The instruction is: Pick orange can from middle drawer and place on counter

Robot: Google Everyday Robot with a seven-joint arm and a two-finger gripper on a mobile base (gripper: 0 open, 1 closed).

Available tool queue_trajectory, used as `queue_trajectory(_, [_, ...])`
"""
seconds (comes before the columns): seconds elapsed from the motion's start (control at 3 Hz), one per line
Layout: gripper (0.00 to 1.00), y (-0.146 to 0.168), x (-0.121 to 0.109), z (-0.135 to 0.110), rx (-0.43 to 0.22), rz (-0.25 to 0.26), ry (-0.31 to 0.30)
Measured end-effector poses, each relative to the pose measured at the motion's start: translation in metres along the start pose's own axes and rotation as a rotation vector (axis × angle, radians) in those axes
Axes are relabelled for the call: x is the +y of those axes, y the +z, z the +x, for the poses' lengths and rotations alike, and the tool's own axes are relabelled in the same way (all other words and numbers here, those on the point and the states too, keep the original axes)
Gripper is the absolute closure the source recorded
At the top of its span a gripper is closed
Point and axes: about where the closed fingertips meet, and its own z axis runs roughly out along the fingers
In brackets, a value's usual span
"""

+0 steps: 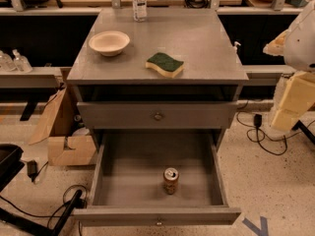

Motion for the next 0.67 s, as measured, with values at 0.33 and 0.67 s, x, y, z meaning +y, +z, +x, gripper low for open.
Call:
queue_trajectory(0.33, [0.0,0.0,0.0,0.0,0.0,0.0,0.0])
queue_trajectory(0.67, [0.0,0.015,-0.001,0.004,-0.051,-0.019,0.035])
